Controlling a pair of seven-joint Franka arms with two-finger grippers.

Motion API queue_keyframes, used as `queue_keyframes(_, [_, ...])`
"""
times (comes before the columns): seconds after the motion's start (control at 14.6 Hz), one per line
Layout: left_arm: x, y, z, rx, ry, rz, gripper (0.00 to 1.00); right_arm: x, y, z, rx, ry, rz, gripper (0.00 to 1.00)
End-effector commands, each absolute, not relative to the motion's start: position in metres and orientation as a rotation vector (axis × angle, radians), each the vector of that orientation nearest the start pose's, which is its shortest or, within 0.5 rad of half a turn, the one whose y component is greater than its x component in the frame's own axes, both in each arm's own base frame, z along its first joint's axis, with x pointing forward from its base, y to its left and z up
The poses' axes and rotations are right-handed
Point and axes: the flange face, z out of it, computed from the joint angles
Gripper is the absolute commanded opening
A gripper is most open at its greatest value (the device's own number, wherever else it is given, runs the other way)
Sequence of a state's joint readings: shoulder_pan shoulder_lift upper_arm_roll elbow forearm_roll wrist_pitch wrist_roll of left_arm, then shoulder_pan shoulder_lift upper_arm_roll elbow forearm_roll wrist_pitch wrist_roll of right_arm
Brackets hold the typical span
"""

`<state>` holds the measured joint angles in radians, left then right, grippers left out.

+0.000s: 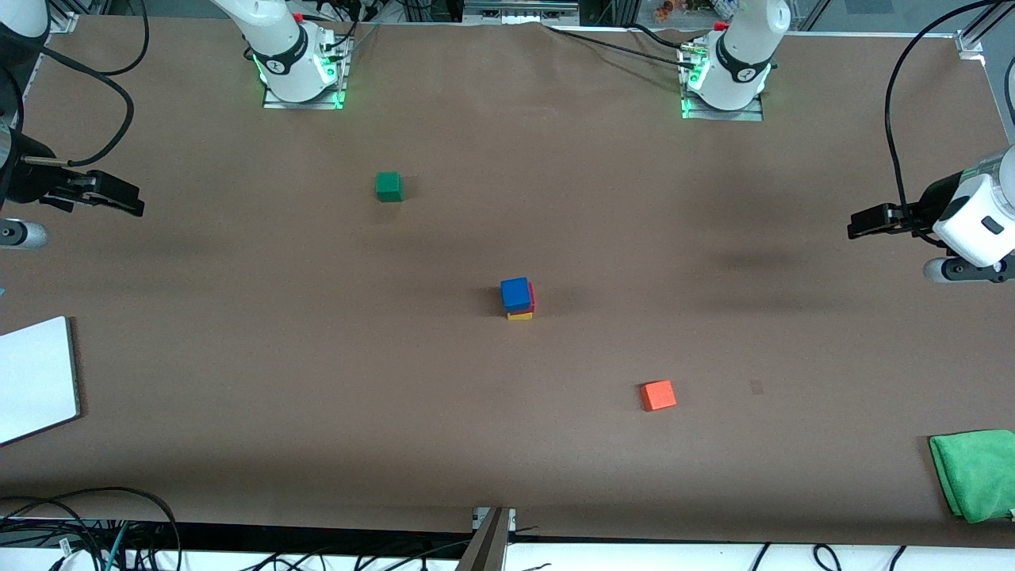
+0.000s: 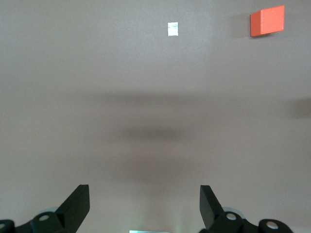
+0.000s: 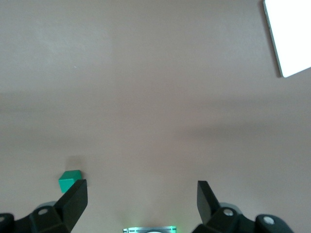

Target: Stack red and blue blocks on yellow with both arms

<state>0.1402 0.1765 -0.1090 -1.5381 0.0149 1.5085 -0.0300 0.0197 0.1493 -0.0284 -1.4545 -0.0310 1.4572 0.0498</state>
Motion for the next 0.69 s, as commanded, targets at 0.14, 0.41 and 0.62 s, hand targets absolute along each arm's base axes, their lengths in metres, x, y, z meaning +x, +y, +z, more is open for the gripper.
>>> queue_keyframes(0.14, [0.5927,0.0253,0.5386,-3.133,-0.073,0.326,1.00,0.5871,-0.0179,0.5715,-3.153,0.070,0.240,1.00])
queue_keyframes(0.41, [0.5925,0.0253,0.5385,-3.133,-0.073,0.328,1.00,0.5877,-0.0179,0.5714,-3.153,0.063,0.238,1.00])
queue_keyframes(0.62, [0.5923,0.0253,0.5384,-3.132,-0.071,0.331,1.00,0.5880,-0.0152,0.5704,-3.152,0.053,0.242,1.00])
